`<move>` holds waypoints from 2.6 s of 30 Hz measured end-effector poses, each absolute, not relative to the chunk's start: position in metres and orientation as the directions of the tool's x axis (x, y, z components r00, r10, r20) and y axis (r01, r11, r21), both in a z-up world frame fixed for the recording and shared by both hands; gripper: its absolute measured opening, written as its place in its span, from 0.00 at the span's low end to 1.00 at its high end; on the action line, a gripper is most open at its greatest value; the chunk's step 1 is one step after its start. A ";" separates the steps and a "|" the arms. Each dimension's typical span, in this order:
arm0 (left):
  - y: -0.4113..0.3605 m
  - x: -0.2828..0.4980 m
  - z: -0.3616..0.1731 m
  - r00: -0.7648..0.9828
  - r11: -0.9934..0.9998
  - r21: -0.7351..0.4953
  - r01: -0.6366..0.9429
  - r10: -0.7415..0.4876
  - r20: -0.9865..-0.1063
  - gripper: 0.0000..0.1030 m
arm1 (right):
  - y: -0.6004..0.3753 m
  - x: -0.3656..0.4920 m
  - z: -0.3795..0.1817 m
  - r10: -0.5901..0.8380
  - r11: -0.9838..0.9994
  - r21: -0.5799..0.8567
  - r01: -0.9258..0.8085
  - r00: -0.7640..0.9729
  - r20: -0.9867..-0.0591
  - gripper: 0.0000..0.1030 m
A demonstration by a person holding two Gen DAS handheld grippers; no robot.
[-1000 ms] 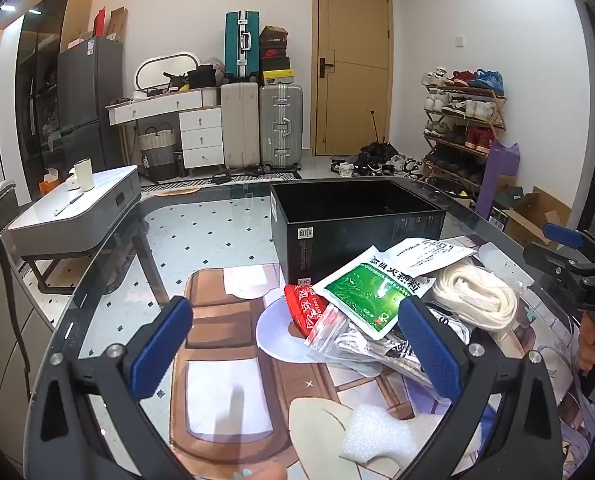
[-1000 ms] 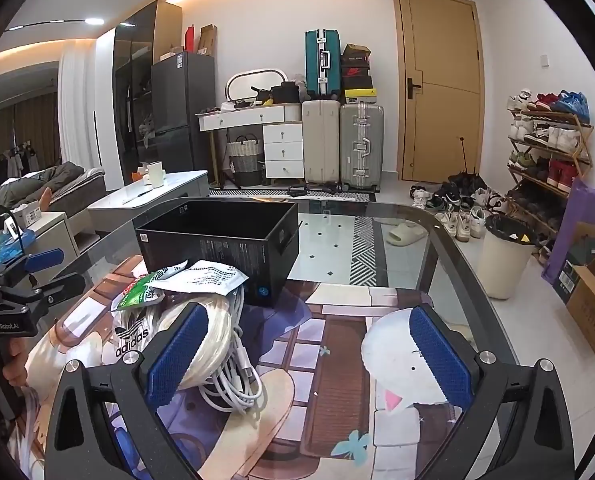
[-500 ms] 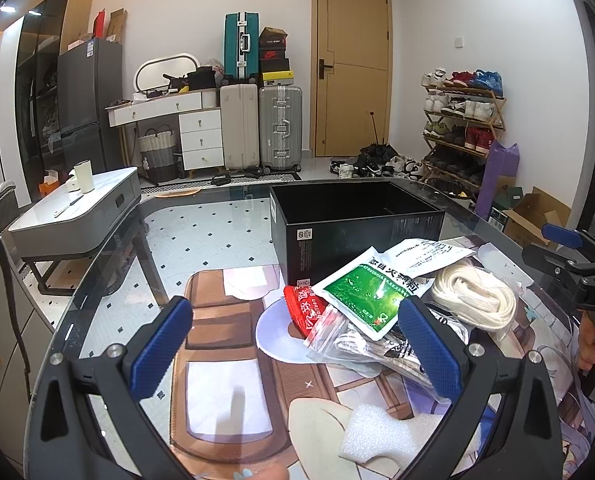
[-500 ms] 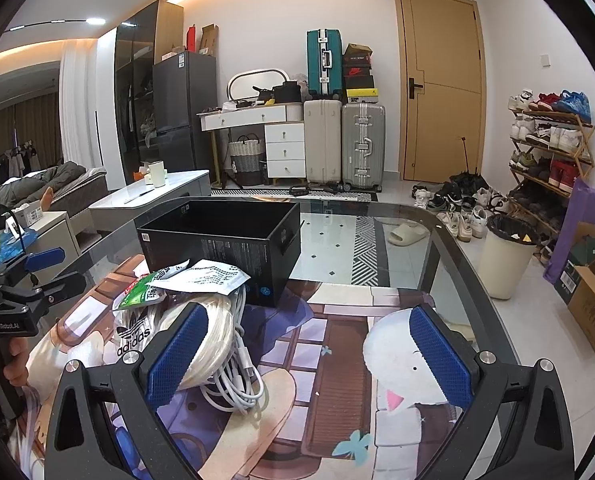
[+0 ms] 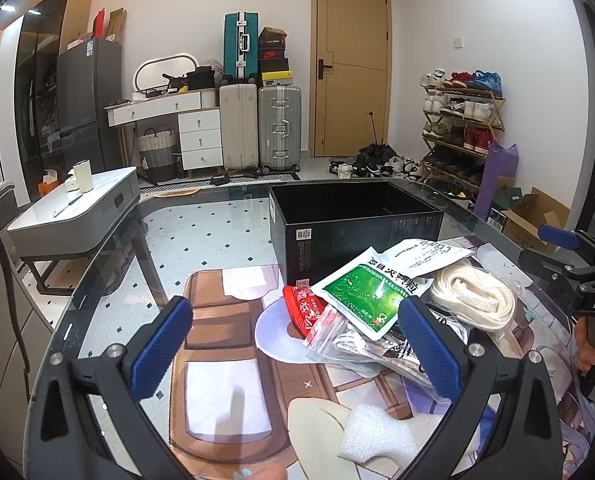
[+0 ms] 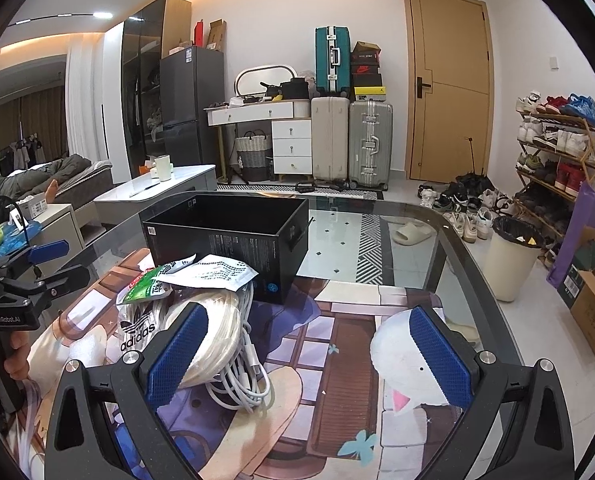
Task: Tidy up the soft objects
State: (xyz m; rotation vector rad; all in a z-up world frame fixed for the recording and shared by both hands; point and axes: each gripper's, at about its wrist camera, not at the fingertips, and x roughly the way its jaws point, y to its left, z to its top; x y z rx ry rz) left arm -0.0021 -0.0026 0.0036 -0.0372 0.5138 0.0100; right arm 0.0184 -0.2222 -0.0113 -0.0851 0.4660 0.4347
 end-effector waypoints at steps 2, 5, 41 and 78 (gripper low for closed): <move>-0.003 -0.002 0.003 0.870 0.999 -0.032 -0.018 0.000 -0.492 1.00 | -0.222 0.019 -0.012 0.388 0.905 0.021 -0.425 0.803 -0.452 1.00; -0.002 -0.002 0.004 0.870 0.999 -0.033 -0.019 0.000 -0.492 1.00 | -0.221 0.018 -0.012 0.389 0.905 0.022 -0.425 0.803 -0.451 1.00; -0.003 -0.003 0.004 0.871 0.999 -0.035 -0.016 -0.003 -0.492 1.00 | -0.222 0.018 -0.012 0.389 0.906 0.027 -0.423 0.805 -0.449 1.00; -0.022 -0.016 -0.014 0.745 0.989 -0.088 0.118 -0.147 -0.650 1.00 | -0.207 0.039 -0.014 0.518 0.832 0.101 -0.545 0.699 -0.493 1.00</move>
